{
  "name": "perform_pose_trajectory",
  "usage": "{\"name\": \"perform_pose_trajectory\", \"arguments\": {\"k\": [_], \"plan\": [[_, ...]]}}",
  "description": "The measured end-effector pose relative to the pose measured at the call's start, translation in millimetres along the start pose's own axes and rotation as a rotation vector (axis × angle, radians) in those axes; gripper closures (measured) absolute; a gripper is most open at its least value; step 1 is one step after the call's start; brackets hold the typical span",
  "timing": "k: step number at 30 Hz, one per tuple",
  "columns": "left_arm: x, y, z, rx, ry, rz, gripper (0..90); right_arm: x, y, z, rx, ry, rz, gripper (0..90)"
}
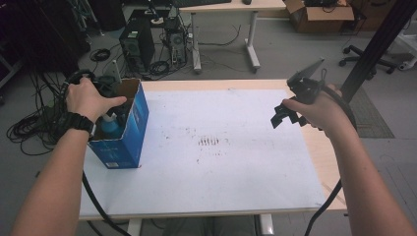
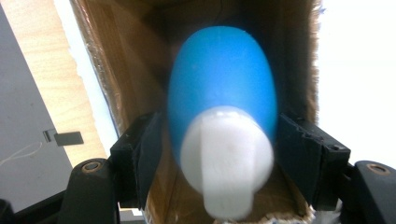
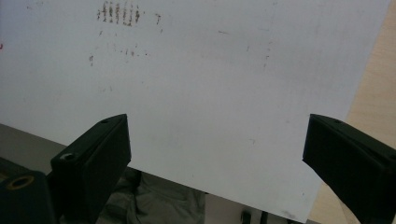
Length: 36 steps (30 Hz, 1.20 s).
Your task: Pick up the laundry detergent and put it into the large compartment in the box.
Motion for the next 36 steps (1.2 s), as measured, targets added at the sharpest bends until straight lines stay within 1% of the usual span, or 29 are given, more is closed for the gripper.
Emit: {"name": "perform_pose_trajectory", "arguments": {"k": [1,4,5,7,8,9,10,15,17,20,21,22,24,26,27,29,31,33,36], "plan": [[3.4,0.2,-0.2,-0.005,0.006,0.002,30.7,0.3,0.1,-0.1,0.001,0.0,0.0,7.8],[12.6,1.6,-1.1,-0.002,0.02,0.007,28.4,1.2,-0.1,-0.8,0.0,0.002,0.0,7.8],[16.8,3.1,-1.4,0.006,0.029,0.004,27.4,1.4,0.0,-1.0,0.0,0.001,0.0,7.8],[24.2,6.1,-1.6,0.0,0.042,-0.005,25.2,2.3,0.6,-1.6,0.001,0.003,-0.002,7.8],[27.3,8.8,-1.7,0.0,0.049,-0.015,24.6,2.6,0.9,-1.8,0.001,0.004,-0.003,7.8],[30.9,10.4,-1.9,-0.008,0.054,-0.017,23.4,2.8,1.1,-2.0,0.002,0.006,-0.002,7.8],[34.0,12.9,-1.8,-0.006,0.062,-0.02,22.6,2.8,1.0,-2.5,-0.003,0.004,-0.001,7.8],[47.9,26.1,-1.9,-0.023,0.083,-0.033,16.3,3.2,2.6,-5.5,-0.001,0.003,0.0,7.8],[52.5,31.9,-1.8,-0.036,0.091,-0.039,16.1,4.5,3.3,-6.5,-0.001,0.006,-0.001,7.8],[58.2,40.1,-0.7,-0.041,0.11,-0.045,14.3,6.7,3.8,-7.5,-0.001,0.011,0.001,7.8],[59.8,43.5,-0.7,-0.042,0.113,-0.05,13.6,7.5,4.1,-7.7,0.001,0.014,0.002,7.8],[61.1,46.6,-0.6,-0.054,0.115,-0.053,13.5,8.2,4.1,-8.1,0.0,0.016,0.003,7.8],[63.0,53.2,-0.1,-0.065,0.123,-0.056,12.2,9.1,3.9,-9.2,0.001,0.017,0.006,7.8],[64.0,60.8,0.0,-0.075,0.119,-0.066,11.2,9.6,4.4,-10.1,0.002,0.019,0.007,7.8],[64.5,63.7,0.3,-0.082,0.12,-0.062,9.5,10.0,4.6,-10.6,-0.001,0.02,0.008,7.8],[65.5,68.0,1.2,-0.088,0.124,-0.061,9.4,10.3,5.2,-11.3,-0.001,0.022,0.011,7.8],[66.7,73.3,2.8,-0.103,0.135,-0.058,8.0,10.7,6.5,-12.4,0.0,0.022,0.009,7.8],[67.0,77.6,3.7,-0.104,0.136,-0.055,6.5,10.7,8.1,-13.3,0.0,0.023,0.009,7.8],[67.1,84.7,4.8,-0.119,0.136,-0.049,5.0,11.0,9.8,-14.3,-0.008,0.025,0.012,7.8]]}}
Point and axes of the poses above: each handheld gripper's, and its own axes: x roughly backward along the jaws, z roughly out of its top, y roughly to its right, the point moved 9 cm from there along -x, roughly forward along the jaws, and after that the axes turned 7 degrees about -y, right-handed, at the moved point
